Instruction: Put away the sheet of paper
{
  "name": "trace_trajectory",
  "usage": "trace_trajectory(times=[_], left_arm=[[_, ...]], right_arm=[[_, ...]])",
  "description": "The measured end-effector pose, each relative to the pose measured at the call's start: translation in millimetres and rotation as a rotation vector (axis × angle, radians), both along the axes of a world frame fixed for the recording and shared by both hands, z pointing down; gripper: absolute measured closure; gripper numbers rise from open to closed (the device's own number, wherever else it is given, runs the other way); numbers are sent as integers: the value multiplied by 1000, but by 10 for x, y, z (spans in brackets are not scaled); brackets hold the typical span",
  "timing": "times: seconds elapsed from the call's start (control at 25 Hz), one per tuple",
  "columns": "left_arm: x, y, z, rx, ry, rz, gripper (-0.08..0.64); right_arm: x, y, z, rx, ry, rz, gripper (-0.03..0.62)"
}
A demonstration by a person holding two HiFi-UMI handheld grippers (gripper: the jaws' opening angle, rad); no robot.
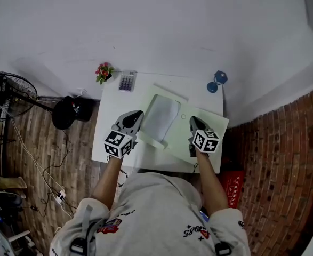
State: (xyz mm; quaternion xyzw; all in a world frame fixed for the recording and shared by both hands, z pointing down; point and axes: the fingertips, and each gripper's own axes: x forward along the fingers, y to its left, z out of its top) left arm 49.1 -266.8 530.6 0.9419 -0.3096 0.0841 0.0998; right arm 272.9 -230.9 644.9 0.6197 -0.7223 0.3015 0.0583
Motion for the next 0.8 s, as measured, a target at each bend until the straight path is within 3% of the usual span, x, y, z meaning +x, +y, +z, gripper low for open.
trace_trajectory(times=[0.44,0.8], left_arm=[[245,27,-119,43,29,26,535],[307,31,-341,93,60,30,535]], right_arm=[[-177,95,-1049,302,226,-95,595],[-253,230,-1834,497,301,-86,595]])
